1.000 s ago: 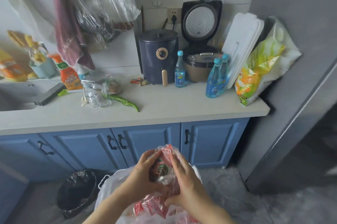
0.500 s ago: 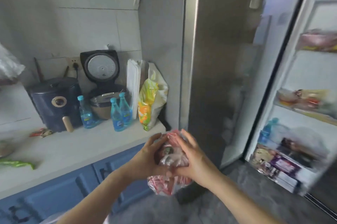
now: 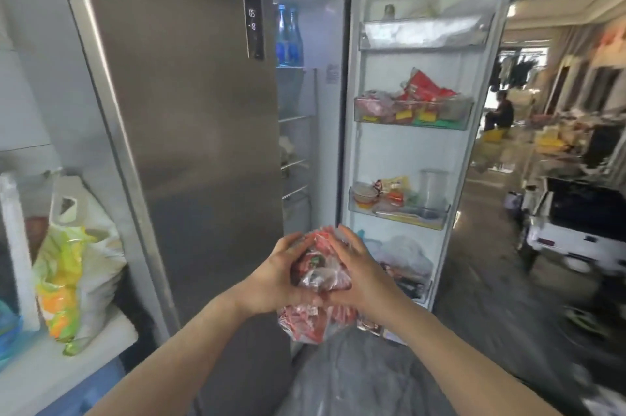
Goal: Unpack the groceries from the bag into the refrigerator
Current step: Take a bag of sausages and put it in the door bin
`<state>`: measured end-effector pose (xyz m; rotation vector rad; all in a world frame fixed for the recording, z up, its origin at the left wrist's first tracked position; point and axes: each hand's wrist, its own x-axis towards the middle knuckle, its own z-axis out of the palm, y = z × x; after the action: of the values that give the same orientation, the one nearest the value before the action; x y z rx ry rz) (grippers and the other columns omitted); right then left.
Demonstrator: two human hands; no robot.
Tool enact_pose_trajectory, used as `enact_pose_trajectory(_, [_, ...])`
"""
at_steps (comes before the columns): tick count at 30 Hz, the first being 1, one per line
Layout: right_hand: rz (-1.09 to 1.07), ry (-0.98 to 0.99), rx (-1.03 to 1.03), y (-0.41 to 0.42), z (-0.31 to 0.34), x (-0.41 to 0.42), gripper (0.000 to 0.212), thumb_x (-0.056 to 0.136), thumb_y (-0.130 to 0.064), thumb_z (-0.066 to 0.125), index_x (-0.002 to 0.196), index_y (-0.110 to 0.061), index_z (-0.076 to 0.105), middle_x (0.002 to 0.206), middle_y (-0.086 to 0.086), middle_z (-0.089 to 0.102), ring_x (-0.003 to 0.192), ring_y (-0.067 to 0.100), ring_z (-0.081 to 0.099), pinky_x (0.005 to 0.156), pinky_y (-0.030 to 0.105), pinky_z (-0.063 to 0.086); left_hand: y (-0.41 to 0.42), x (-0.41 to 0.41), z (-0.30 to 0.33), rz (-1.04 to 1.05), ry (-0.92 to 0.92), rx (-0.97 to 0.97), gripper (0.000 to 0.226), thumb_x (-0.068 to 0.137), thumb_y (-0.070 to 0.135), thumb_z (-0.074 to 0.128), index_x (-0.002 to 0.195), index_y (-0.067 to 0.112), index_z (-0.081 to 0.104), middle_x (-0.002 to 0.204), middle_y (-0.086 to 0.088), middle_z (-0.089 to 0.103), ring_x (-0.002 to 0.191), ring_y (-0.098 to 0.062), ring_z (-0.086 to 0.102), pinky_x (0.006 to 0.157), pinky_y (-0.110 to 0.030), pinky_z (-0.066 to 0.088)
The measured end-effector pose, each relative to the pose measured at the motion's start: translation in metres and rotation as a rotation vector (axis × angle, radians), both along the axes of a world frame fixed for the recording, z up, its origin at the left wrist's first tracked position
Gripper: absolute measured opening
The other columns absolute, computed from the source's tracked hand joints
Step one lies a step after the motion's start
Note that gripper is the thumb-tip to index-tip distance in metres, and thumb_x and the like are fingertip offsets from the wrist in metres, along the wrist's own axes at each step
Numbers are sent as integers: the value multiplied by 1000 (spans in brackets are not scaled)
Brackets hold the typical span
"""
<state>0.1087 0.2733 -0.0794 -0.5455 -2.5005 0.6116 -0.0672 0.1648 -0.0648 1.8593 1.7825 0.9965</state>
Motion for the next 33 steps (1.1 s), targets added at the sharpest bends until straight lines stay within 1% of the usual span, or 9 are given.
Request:
enact_pose_trajectory(5, [-93,18,26,84,11,3,114,68,-41,83,153,-33,6,157,-17,-12,144,1,6,116,25,23,99,-5,13,-90,55,11,130,44,78,72,150,22,22,149,7,10,141,-6,13,107,-5,16])
enact_pose_trajectory(9, [-134,65,36,150,29,-4,109,68,-39,81,152,-34,11,156,-21,-14,134,-20,-7,103,-1,10,180,-17,29,-157,72,13,109,62,44,85,149,26,21,145,12,10,132,1,20,95,7,16])
enact_pose_trajectory(14, [-269,106,45,236,58,-15,109,69,-41,82,152,-35,13,152,-24,-12,142,-1,3,115,22,21,289,-32,65,-251,135,67,106,62,56,79,146,34,20,145,13,11,141,-6,14,115,-19,17])
enact_pose_trajectory(21, [-390,139,97,351,113,-7,108,65,-42,85,151,-30,21,156,-15,-3,140,-2,11,109,14,21,425,-29,124,-331,172,102,94,71,43,80,146,32,25,149,7,13,139,-5,14,105,-11,16])
enact_pose_trajectory(24, [-388,137,159,406,143,-5,107,63,-44,86,150,-33,25,157,-13,4,142,3,15,115,21,20,476,-22,157,-388,165,156,78,74,42,78,134,46,27,143,15,17,134,-2,17,107,-16,16])
enact_pose_trajectory(26, [-415,136,198,441,168,-2,105,62,-42,86,149,-33,27,156,-13,8,141,7,18,113,22,19,508,-19,181,-390,181,220,74,76,45,75,138,42,34,147,12,22,133,-4,22,110,-23,19])
enact_pose_trajectory(28, [-444,145,244,475,199,1,102,62,-40,86,148,-31,31,156,-8,13,141,11,17,108,21,16,535,-15,211,-345,162,232,68,79,40,73,138,29,42,142,7,34,126,-6,37,102,-18,29])
enact_pose_trajectory(30, [-466,152,282,510,227,4,98,64,-41,85,147,-29,33,157,0,16,143,14,15,107,21,13,562,-10,241,-343,97,247,41,83,27,71,120,22,54,114,13,51,97,4,54,82,-6,42])
enact_pose_trajectory(33, [-486,175,281,561,252,-1,94,65,-43,84,145,-31,35,157,3,18,144,15,14,106,22,15,606,-9,267,-351,20,285,21,83,22,72,102,25,64,95,11,66,79,2,64,73,-15,52])
